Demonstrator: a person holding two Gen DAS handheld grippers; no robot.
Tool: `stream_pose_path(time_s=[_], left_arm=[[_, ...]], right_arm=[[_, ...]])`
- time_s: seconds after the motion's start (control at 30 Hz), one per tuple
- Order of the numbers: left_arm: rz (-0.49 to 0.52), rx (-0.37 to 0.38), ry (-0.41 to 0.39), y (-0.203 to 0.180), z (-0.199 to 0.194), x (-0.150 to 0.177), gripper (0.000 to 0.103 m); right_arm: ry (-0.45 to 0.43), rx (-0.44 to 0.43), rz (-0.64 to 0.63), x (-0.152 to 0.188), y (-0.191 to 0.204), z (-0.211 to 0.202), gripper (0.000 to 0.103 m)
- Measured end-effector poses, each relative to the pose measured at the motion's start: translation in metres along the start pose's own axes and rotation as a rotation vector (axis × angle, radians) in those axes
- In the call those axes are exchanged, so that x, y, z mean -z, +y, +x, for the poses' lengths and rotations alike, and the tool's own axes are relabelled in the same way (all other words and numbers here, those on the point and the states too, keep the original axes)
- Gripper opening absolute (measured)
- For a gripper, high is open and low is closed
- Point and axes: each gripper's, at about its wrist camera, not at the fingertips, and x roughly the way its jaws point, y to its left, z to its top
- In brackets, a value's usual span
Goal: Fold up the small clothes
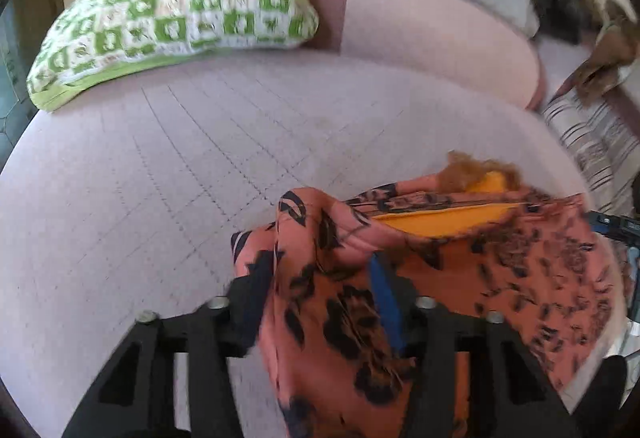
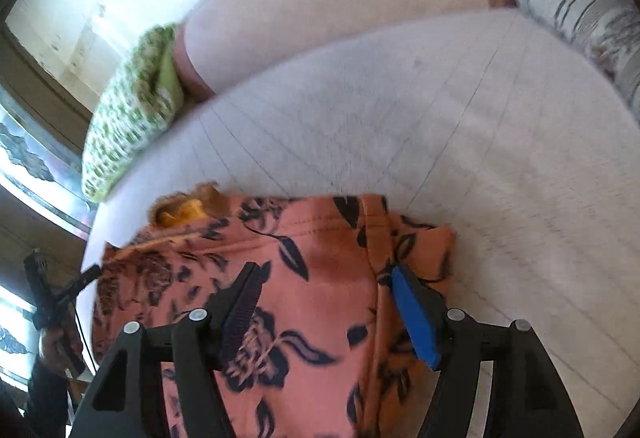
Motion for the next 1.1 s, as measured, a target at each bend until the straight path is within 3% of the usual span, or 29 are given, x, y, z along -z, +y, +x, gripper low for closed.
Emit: stream_pose_path(time_s=[0.03,0.1,0.17,0.2,0.27,0.33,0.4,0.47,0.53,0.57,0.6,0.63,0.67,0.7,0.73,0.9,0.93,0.97,1.0,1.03,1.1], left_arm=[[-0.012,0.01,0.017,0.002,0.007,-0.004,0.042],[-0.027,0.017,0.009,0.004,0.011,-0.01,0.041],[-0.029,0.029,0.024,0.006,0.017,-0.013,0.025],[-0.028,0.009,0.041,0.007,0.015,-0.01,0.006],[-0.077,0.001,0.039,0.014,0.017,-0.01,0.006],[-0.126,-0.038,-0.016,0.021,0.005,-0.007,0.005],[-0.132,-0.045,-0.037,0.022,-0.001,-0.002,0.005],[-0.145,-0.072,-0.002,0.026,0.011,0.005,0.006],[-0.199,-0.05,0.005,0.033,0.013,0.009,0.009],[-0.211,-0.032,0.002,0.034,0.012,0.007,0.01],[-0.208,-0.007,0.007,0.034,0.011,0.004,0.021],[-0.197,0.011,0.004,0.033,0.009,0.002,0.036],[-0.173,0.021,-0.014,0.03,0.005,0.0,0.042],[-0.152,0.016,-0.028,0.029,0.002,-0.001,0.046],[-0.137,0.007,-0.034,0.027,0.0,-0.001,0.046],[-0.116,0.006,-0.008,0.023,0.007,0.002,0.045],[-0.107,-0.002,0.003,0.023,0.012,0.0,0.035],[-0.097,-0.023,0.011,0.022,0.016,-0.001,0.031],[-0.102,-0.033,0.01,0.024,0.017,-0.004,0.023],[-0.105,-0.044,0.008,0.025,0.015,-0.005,0.015],[-0.086,-0.036,-0.003,0.026,0.007,-0.007,0.013]], right_arm=[[0.017,0.002,0.004,0.001,0.001,0.009,0.055],[0.026,-0.003,0.016,0.001,0.004,0.019,0.039],[0.037,-0.015,0.011,0.003,0.003,0.022,0.038],[0.044,-0.014,0.003,0.003,0.004,0.023,0.036],[0.072,-0.014,0.017,0.004,-0.004,0.028,0.027],[0.043,-0.015,0.034,0.003,-0.003,0.021,0.015],[-0.029,-0.021,0.037,0.0,0.0,0.004,0.013],[-0.021,0.008,0.054,-0.002,-0.006,0.011,0.013],[0.054,0.018,0.091,0.003,-0.016,0.034,0.015],[0.031,0.008,0.103,0.005,-0.016,0.033,0.016],[0.002,-0.006,0.114,0.006,-0.018,0.027,0.018],[-0.033,-0.033,0.125,0.008,-0.018,0.019,0.031],[-0.046,-0.048,0.124,0.008,-0.017,0.014,0.041],[-0.058,-0.055,0.12,0.007,-0.014,0.01,0.072],[-0.084,-0.053,0.112,0.006,-0.011,0.005,0.079],[-0.073,-0.037,0.087,-0.006,-0.006,0.013,0.079],[-0.047,-0.023,0.075,-0.008,-0.005,0.021,0.074],[0.014,0.002,0.063,-0.009,-0.004,0.034,0.06],[0.065,0.01,0.069,-0.009,-0.005,0.044,0.017],[0.059,0.018,0.065,-0.008,-0.006,0.041,0.015],[-0.024,0.05,0.021,-0.007,0.006,0.018,0.01]])
